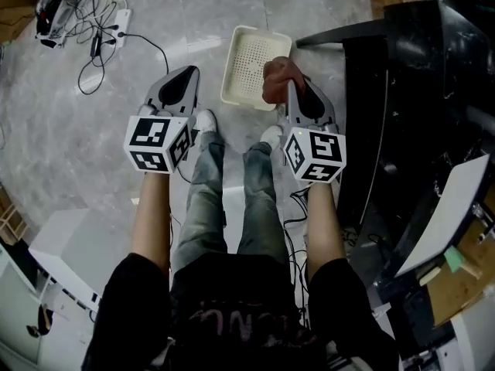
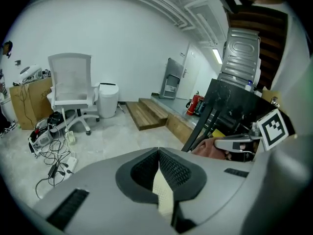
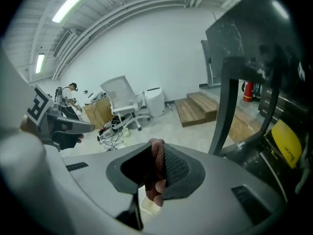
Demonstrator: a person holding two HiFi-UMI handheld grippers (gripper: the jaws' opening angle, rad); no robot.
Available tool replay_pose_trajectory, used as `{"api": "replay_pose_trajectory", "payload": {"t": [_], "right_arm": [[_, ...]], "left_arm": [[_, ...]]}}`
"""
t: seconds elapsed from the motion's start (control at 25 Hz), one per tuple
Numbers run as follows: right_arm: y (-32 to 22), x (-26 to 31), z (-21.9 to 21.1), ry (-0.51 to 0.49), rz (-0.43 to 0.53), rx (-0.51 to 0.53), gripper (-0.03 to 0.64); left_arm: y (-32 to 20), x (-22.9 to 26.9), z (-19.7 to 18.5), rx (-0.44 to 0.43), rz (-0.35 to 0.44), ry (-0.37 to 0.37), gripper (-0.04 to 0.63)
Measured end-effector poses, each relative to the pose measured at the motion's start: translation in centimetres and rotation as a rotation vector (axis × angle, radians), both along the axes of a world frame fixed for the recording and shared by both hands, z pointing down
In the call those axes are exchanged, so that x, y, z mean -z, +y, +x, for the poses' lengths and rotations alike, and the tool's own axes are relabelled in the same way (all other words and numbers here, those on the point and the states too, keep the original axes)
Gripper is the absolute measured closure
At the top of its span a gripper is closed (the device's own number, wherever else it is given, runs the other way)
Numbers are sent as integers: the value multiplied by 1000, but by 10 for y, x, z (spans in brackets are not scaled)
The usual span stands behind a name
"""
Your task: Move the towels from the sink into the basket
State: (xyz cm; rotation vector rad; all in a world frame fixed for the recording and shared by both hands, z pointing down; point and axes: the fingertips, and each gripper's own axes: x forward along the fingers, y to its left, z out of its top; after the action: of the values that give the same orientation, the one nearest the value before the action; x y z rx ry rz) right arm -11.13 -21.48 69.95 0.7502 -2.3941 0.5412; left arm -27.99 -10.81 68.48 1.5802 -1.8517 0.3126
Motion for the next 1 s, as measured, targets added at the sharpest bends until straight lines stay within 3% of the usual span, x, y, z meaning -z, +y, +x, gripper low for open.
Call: {"api": "replay_pose_trajectory", "payload": {"t": [0.36, 0.52, 0.76, 1.0], "right_arm": [[6, -183, 4, 87, -116, 4, 546], [15, -255, 5, 117, -156, 40, 546], [26, -336, -1, 140, -175, 64, 538], [36, -392, -7, 155, -189, 120, 430]], "left_arm": [[13, -164, 2, -51, -121, 27, 578], [21, -223, 4, -34, -136, 60, 578], [34, -294, 14, -88, -153, 80, 578], [43, -341, 15, -99, -167, 98, 578]]}}
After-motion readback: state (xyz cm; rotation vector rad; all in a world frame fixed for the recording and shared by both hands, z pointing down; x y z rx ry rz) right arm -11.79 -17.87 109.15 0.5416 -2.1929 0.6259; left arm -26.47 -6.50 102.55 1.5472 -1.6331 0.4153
